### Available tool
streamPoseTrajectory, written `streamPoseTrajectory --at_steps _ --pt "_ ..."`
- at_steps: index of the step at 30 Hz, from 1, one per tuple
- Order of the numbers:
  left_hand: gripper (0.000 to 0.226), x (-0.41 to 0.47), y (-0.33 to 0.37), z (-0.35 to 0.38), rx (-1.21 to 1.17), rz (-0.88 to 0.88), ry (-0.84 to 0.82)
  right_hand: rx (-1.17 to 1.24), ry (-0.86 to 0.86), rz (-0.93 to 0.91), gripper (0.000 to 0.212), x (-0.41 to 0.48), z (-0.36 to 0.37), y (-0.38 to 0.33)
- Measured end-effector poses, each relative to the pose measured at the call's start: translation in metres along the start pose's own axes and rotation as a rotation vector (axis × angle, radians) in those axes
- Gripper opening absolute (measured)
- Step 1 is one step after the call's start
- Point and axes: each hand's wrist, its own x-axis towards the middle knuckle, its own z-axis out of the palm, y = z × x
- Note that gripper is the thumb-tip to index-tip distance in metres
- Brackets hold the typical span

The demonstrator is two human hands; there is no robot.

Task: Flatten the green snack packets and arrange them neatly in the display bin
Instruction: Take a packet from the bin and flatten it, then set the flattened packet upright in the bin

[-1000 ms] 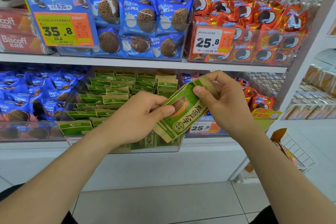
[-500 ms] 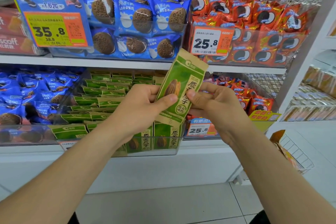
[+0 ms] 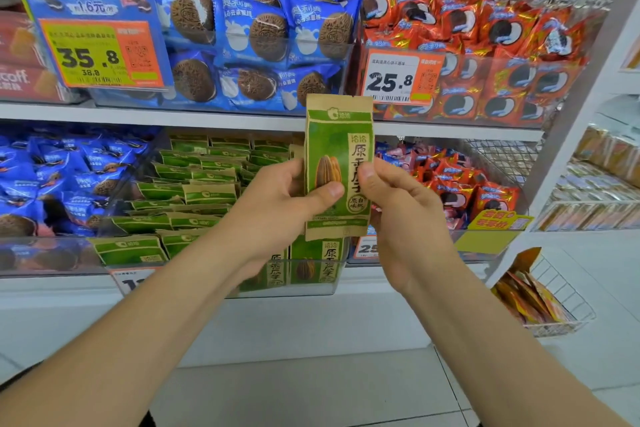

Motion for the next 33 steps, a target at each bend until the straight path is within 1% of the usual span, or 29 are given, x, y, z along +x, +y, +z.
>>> streamPoseTrajectory --at_steps 2,3,4,5,7,9,10,12,13,15,18,19,22,24,26,28,30,33 --pt "0.03 0.003 0.003 -0.009 0.081 0.06 -0.013 -0.215 -0.051 -0.192 0.037 0.006 -0.006 -0.006" --pt "0.03 0.004 0.004 -0.012 0.118 0.099 -0.011 -0.333 -0.116 -0.274 0.041 0.01 -0.008 -0.008" --pt "0.03 0.004 0.006 -0.015 0.155 0.14 -0.005 -0.422 -0.177 -0.332 0.041 0.014 -0.011 -0.01" --pt "0.03 0.005 0.007 -0.018 0.203 0.177 0.005 -0.473 -0.2 -0.379 0.037 0.017 -0.013 -0.011" --pt "0.031 0.011 0.003 -0.027 0.394 0.223 0.034 -0.512 -0.138 -0.468 0.03 0.026 -0.019 -0.011" --pt "0.027 0.021 -0.007 -0.039 0.667 0.23 0.086 -0.555 -0.045 -0.538 0.029 0.032 -0.022 -0.01" --pt "0.023 0.028 -0.013 -0.045 0.779 0.222 0.12 -0.572 -0.017 -0.563 0.032 0.034 -0.022 -0.008" --pt "0.029 0.039 -0.023 -0.055 0.923 0.203 0.157 -0.577 -0.006 -0.592 0.043 0.039 -0.023 -0.004" --pt "0.031 0.045 -0.026 -0.058 0.971 0.199 0.147 -0.585 -0.019 -0.61 0.049 0.041 -0.023 -0.002" --pt "0.029 0.053 -0.027 -0.059 1.073 0.194 0.077 -0.63 -0.062 -0.653 0.063 0.044 -0.021 -0.001" --pt "0.018 0.065 -0.028 -0.058 1.16 0.204 -0.045 -0.69 -0.118 -0.686 0.069 0.05 -0.019 0.0" --pt "0.022 0.068 -0.029 -0.059 1.18 0.192 -0.079 -0.698 -0.122 -0.685 0.069 0.053 -0.02 0.001" --pt "0.061 0.08 -0.034 -0.063 1.274 0.098 -0.195 -0.669 -0.148 -0.68 0.064 0.059 -0.021 0.003" --pt "0.081 0.087 -0.035 -0.064 1.315 0.052 -0.242 -0.612 -0.197 -0.681 0.062 0.062 -0.021 0.003" --pt "0.091 0.094 -0.035 -0.064 1.322 0.014 -0.27 -0.574 -0.258 -0.677 0.062 0.065 -0.02 0.003" --pt "0.096 0.101 -0.035 -0.066 1.318 -0.038 -0.295 -0.579 -0.321 -0.661 0.063 0.07 -0.022 0.007" --pt "0.102 0.105 -0.036 -0.068 1.31 -0.062 -0.312 -0.666 -0.383 -0.616 0.062 0.077 -0.026 0.014" --pt "0.109 0.108 -0.036 -0.071 1.286 -0.085 -0.34 -0.984 -0.478 -0.558 0.053 0.087 -0.033 0.026"
